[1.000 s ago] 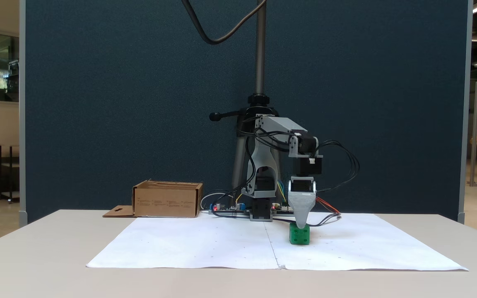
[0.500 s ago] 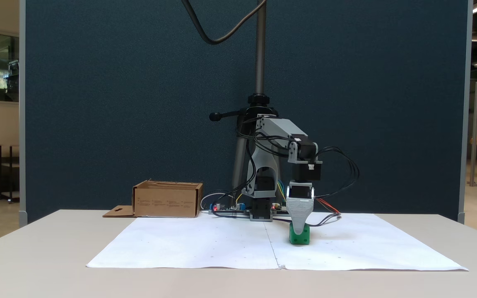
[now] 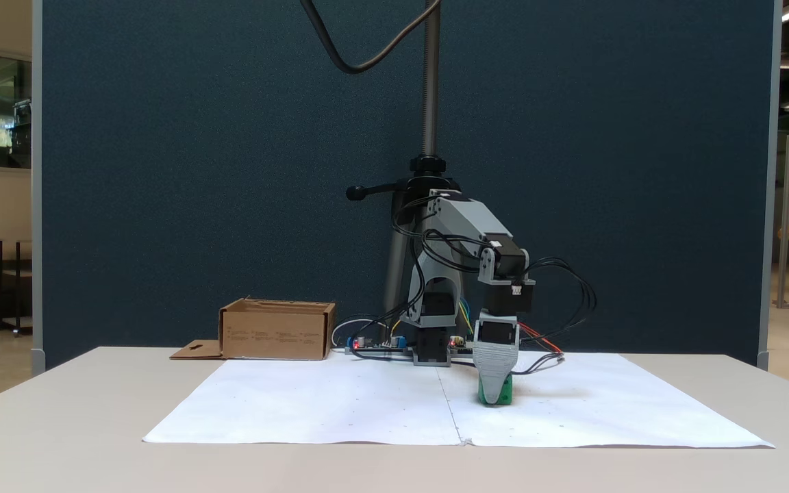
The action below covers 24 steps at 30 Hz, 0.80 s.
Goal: Grasp a green dice and put it in the bin.
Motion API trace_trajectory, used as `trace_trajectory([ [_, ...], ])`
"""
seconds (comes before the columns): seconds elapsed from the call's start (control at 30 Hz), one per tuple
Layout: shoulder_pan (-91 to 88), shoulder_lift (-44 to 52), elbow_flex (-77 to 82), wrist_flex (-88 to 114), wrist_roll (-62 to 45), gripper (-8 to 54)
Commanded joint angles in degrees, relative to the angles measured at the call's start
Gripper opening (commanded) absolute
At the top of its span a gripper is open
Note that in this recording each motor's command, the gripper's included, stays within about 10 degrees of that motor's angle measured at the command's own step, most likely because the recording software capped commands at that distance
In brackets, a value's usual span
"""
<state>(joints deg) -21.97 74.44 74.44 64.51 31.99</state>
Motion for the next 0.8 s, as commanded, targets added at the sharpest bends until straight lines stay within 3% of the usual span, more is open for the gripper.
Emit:
trace_trajectory([
  [0.0, -0.88, 0.18, -0.62, 0.18, 0.0, 34.2],
  [0.23, -0.97, -0.62, -0.44, -0.18, 0.0, 27.7],
  [0.4, -0.62, -0.53, 0.53, -0.18, 0.09, 11.5],
  [0.77, 2.9, 2.72, -6.06, 4.22, -0.26, 11.4],
])
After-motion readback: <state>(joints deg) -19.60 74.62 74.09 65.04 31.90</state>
